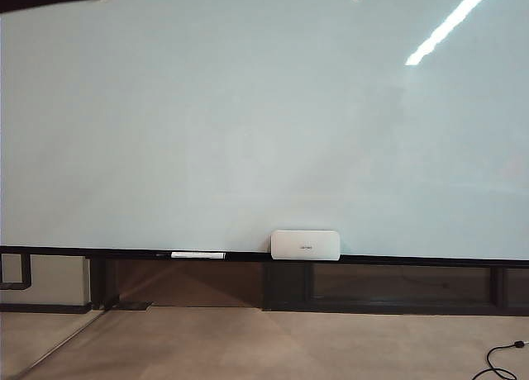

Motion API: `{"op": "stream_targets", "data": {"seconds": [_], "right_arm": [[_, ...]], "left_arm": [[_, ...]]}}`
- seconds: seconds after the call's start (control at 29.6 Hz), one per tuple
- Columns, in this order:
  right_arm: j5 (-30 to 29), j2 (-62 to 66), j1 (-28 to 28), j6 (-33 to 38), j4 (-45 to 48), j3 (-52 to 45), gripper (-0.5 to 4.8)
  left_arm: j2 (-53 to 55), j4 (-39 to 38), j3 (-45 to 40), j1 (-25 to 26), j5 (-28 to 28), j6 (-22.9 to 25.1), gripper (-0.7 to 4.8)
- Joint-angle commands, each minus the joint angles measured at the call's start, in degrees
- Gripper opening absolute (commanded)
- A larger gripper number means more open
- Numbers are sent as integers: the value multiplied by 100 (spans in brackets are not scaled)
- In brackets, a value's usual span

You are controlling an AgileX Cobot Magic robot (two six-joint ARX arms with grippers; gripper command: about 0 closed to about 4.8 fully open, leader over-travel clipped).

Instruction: Reach to the right to find the marker pen, pick it up, and write the number 10 on the whiteboard.

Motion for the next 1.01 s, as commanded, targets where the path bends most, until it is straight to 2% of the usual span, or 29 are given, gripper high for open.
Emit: {"op": "stream_targets", "data": {"seconds": [0.03, 0.07, 0.1, 0.2, 0.34, 0.54, 0.64, 0.71, 0.81, 0.91, 1.01], "right_arm": [[264, 511, -4, -227, -118, 341, 14], [343, 691, -11, -251, -151, 424, 15], [402, 960, -28, -251, -175, 518, 39], [610, 1744, -44, -243, -162, 780, 138], [713, 2754, -326, -243, 262, 1152, 138], [614, 3755, -1169, -258, 1045, 1543, 54], [140, 4061, -1753, -260, 1038, 1700, 0], [-243, 4249, -2146, -256, 1117, 1770, -1], [-181, 4498, -2398, -57, 1427, 1777, -1], [-234, 4861, -2479, -94, 2059, 1777, -1], [-280, 5200, -2479, -181, 2227, 1891, -1]], "left_arm": [[275, -501, 509, -284, -433, 472, -6], [374, -553, 643, -315, -450, 490, -6], [435, -560, 721, -313, -444, 468, -6], [557, -647, 868, -299, -452, 476, -6], [627, -850, 885, -295, -459, 599, -6], [658, -1021, 885, -295, -424, 664, -6], [693, -1016, 885, -295, -422, 743, -6], [761, -1016, 885, -295, -424, 754, -6], [885, -977, 887, -295, -422, 776, -6], [1001, -748, 887, -297, -334, 748, -6], [1029, -612, 892, -295, -313, 756, -6]]}}
